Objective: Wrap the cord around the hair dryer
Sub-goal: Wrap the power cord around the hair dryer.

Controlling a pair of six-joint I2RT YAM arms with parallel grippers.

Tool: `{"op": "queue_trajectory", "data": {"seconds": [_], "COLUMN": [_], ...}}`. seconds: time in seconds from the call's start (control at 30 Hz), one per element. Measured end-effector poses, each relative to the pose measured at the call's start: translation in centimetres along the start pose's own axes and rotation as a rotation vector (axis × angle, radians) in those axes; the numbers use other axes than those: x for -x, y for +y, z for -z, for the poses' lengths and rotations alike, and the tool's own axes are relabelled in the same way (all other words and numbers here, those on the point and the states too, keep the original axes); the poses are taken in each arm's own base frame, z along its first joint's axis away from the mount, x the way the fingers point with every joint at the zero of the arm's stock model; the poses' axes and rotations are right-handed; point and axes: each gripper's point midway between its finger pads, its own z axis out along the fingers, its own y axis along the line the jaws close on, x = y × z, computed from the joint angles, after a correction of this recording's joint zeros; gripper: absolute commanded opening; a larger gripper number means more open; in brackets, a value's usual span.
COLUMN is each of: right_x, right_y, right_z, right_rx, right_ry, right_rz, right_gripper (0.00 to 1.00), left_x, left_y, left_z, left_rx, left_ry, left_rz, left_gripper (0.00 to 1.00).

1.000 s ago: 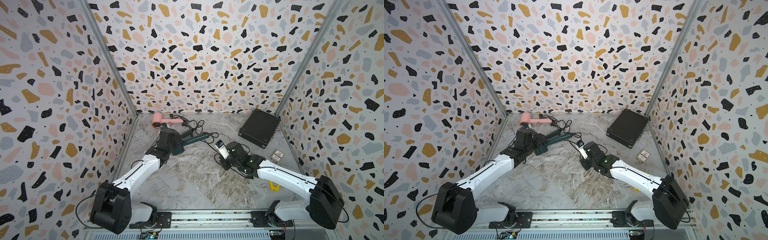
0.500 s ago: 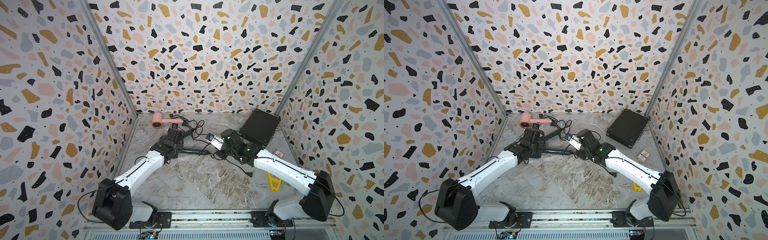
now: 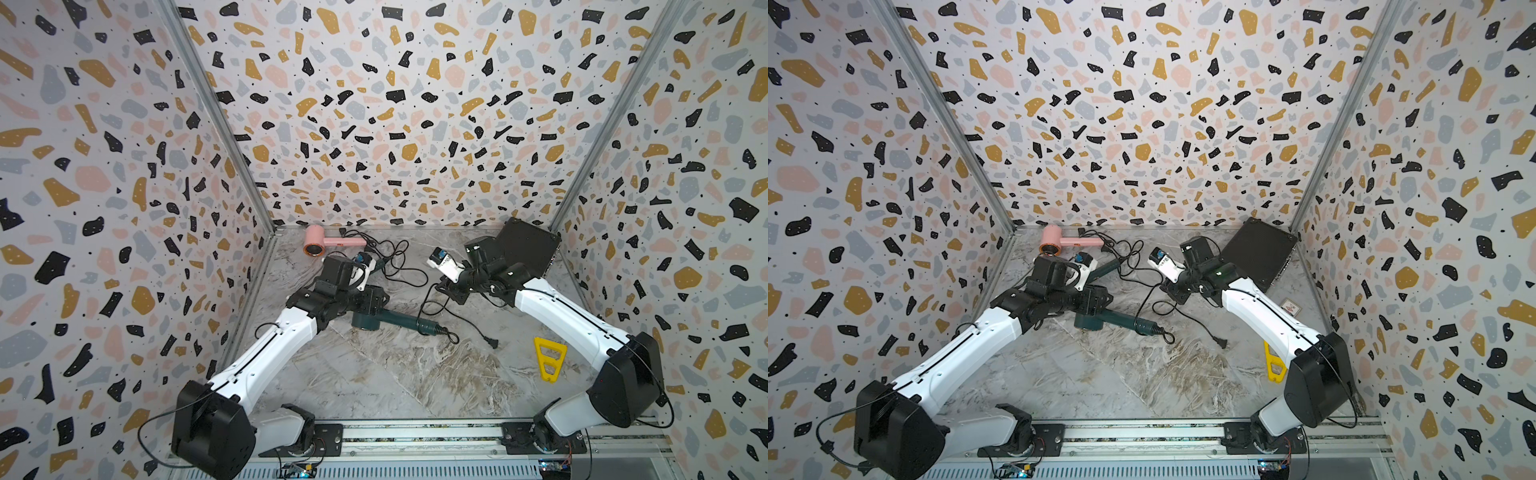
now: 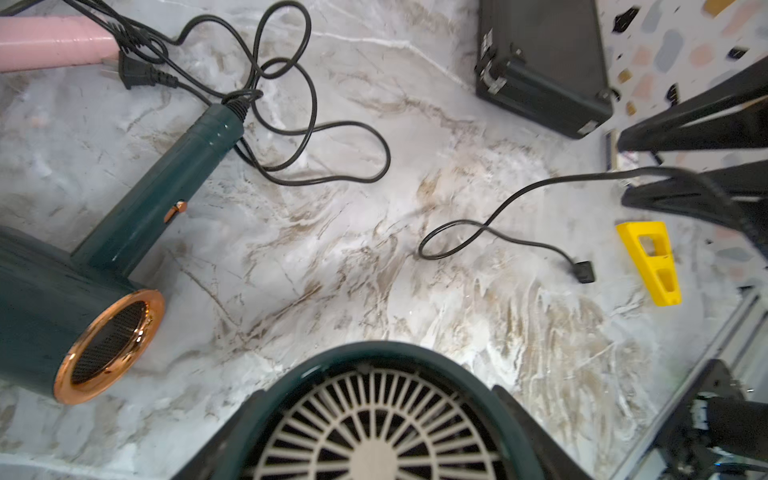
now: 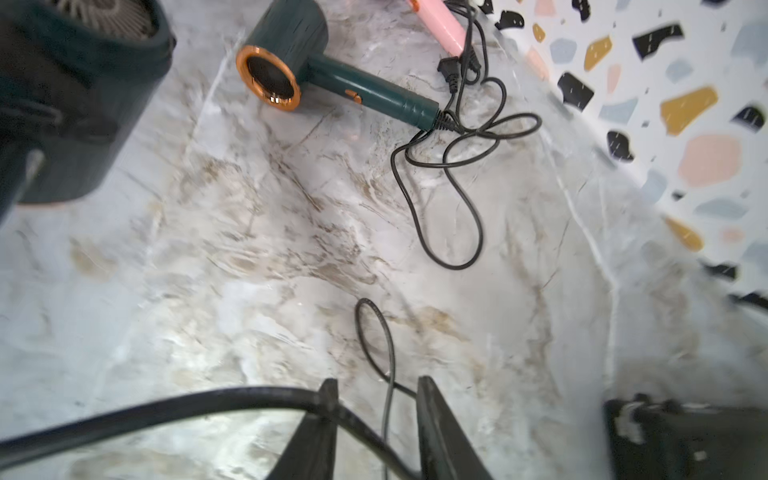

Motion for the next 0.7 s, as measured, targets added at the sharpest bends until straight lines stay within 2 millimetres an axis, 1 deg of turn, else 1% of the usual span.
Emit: {"op": "queue_trajectory", "data": {"seconds": [0.03,0.07,0.17,0.23,0.27,0.33,0.4,0.5,0.57,0.7], "right_x": [-0.1,-0.2,-0.9,-2.1,-3.1,-5.3,-7.7,-10.3,-11.3,-11.6], "right_y": [-0.4,-0.6,-1.1,-1.3,-1.3,-1.0,-0.1,1.1,1.9,3.5], "right_z": [0.3,0.6,1.2,1.2,1.0,0.3,-0.9,-2.5,-3.5,-4.8], "right_rx": [0.006,0.015,0.045,0.058,0.06,0.065,0.086,0.109,0.125,0.161], "right_ry": [-0.014,-0.033,-0.095,-0.126,-0.133,-0.127,-0.093,-0.042,-0.018,-0.004], "right_rz": [-0.027,-0.056,-0.163,-0.228,-0.265,-0.321,-0.375,-0.412,-0.413,-0.375], "right_gripper": [0.61,0.64,0.66,0.67,0.67,0.67,0.67,0.68,0.69,0.71], "left_x": [0.4,0.7,1.5,2.2,2.7,3.7,5.1,6.5,6.9,6.6], "left_y": [-0.3,-0.5,-1.1,-1.7,-1.9,-2.5,-3.2,-4.0,-4.2,-4.1], "left_z": [0.3,0.5,1.1,1.6,2.0,3.0,4.3,5.7,6.2,6.0], "left_rx": [-0.022,-0.039,-0.082,-0.1,-0.103,-0.105,-0.108,-0.111,-0.108,-0.098], "left_ry": [-0.015,-0.028,-0.052,-0.06,-0.065,-0.074,-0.091,-0.105,-0.099,-0.057], "left_rz": [0.024,0.042,0.085,0.096,0.097,0.094,0.083,0.067,0.059,0.062], "left_gripper": [0.0,0.0,0.0,0.0,0.0,0.0,0.0,0.0,0.0,0.0]}}
